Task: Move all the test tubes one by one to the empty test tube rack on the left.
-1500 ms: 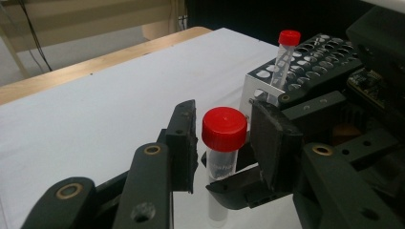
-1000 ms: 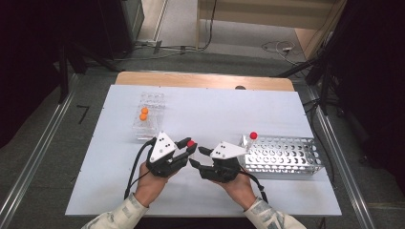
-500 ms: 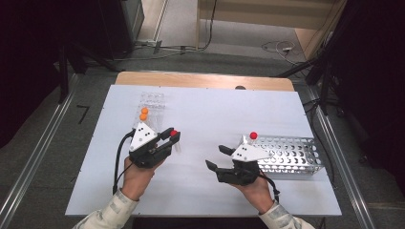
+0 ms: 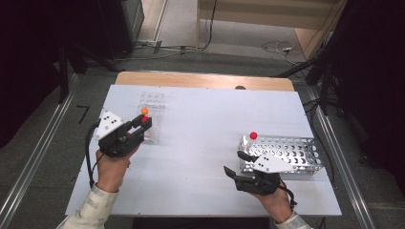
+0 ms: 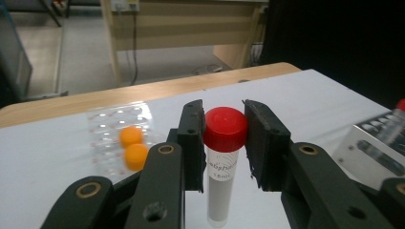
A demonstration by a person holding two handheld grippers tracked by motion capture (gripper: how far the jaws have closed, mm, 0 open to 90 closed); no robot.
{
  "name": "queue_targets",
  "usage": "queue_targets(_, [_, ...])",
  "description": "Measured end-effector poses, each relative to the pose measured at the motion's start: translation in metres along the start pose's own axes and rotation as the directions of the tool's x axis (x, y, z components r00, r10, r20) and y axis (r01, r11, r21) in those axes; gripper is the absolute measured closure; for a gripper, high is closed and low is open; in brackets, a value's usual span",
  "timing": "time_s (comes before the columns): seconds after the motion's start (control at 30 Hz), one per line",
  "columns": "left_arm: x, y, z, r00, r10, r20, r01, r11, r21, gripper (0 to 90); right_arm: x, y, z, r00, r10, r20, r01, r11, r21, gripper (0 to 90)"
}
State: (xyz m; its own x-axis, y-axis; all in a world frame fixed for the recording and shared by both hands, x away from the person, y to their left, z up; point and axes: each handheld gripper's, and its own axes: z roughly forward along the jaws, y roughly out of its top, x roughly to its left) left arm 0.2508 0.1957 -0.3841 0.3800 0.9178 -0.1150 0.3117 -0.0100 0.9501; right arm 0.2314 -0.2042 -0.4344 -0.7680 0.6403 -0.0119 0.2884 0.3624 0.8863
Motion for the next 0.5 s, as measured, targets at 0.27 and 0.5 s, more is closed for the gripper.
queue_targets(0.27, [0.026, 0.007, -0.005, 0.9953, -0.012, -0.096, 0.012, 0.9999, -0.009, 69.8, -0.009, -0.005, -0.013, 0.9992, 0.018, 0.035, -0.018, 1.000, -0.009, 30.2])
queue_targets(0.5, [0.040, 0.014, 0.008, 0.9876, -0.018, -0.156, 0.015, 0.9996, -0.023, 69.8, -0.014, -0.006, -0.017, 0.9982, 0.029, 0.053, -0.028, 0.999, -0.020, 30.2])
